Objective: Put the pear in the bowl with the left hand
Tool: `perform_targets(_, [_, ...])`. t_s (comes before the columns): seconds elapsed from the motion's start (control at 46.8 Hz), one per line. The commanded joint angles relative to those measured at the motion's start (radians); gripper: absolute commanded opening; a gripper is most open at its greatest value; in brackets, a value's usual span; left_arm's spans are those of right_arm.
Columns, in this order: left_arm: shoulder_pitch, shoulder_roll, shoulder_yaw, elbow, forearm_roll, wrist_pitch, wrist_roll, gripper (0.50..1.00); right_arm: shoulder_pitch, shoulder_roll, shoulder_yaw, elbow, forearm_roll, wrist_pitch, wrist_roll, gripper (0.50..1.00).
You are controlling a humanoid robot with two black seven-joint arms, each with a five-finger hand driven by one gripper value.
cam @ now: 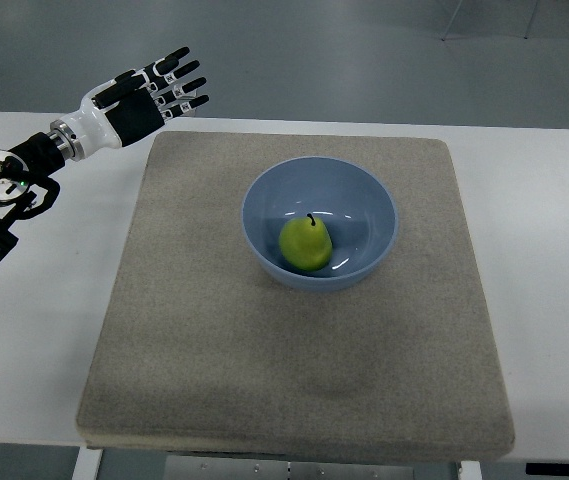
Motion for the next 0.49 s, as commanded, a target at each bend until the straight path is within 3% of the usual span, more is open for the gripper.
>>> perform_targets(0.0, [0.002,-0.001,0.0,0.0,-0.009,0.0,0.0,0.992,0.0,0.0,0.0,0.0,0.001,-0.001,0.0,0.924])
perform_targets(0.47, [0.017,0.005,-0.004,0.0,-0.057,0.0,0.06,0.992,-0.007,0.0,0.0,0.0,-0.001,-0.001,0.0,0.924])
